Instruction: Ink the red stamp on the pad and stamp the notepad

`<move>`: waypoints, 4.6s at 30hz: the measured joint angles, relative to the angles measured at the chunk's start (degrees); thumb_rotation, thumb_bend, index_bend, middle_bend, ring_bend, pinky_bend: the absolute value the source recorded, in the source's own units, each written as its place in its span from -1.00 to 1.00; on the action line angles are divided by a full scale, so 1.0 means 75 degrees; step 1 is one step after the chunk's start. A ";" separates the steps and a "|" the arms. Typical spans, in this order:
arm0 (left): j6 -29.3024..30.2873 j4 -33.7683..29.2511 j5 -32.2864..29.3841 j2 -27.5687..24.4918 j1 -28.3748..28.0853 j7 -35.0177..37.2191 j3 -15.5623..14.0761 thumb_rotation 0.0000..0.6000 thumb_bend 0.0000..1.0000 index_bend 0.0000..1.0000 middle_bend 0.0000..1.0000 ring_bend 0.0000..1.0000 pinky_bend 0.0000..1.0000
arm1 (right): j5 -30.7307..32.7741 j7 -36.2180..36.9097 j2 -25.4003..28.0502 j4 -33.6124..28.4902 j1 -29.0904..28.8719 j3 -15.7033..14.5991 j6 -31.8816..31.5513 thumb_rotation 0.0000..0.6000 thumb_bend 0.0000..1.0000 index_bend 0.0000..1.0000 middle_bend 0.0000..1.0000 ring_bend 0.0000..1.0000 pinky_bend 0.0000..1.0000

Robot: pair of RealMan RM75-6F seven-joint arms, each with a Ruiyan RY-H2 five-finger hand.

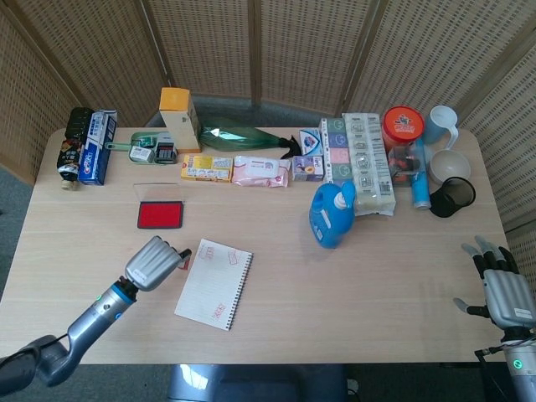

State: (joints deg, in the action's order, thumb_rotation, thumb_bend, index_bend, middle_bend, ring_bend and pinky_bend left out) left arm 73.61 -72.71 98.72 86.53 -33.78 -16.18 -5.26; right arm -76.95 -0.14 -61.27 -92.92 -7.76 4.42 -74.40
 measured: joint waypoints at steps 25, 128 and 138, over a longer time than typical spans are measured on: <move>0.0041 0.0209 0.1248 0.0265 0.0721 -0.0581 -0.0971 1.00 -0.20 0.21 1.00 1.00 1.00 | -0.0035 0.0092 0.0073 -0.0055 0.0018 0.0003 -0.0039 1.00 -1.00 -0.75 -0.98 -1.00 -1.00; -0.1464 0.1391 -0.1434 0.0619 0.0439 -0.0671 0.0858 1.00 -0.28 0.21 1.00 1.00 1.00 | 0.0027 -0.0027 0.0029 -0.0057 -0.0031 -0.0034 0.0091 1.00 -1.00 -0.75 -0.98 -1.00 -1.00; -0.1497 0.1597 -0.1475 0.0805 0.0401 -0.0802 0.0803 1.00 -0.31 0.21 1.00 1.00 1.00 | 0.0021 -0.0046 0.0025 -0.0071 -0.0028 -0.0040 0.0079 1.00 -1.00 -0.75 -0.98 -1.00 -1.00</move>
State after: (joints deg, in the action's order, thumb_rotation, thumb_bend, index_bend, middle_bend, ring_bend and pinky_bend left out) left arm 62.38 -60.74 87.65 92.57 -30.77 -22.20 0.76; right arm -76.80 -0.49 -61.09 -93.45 -7.96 4.12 -73.81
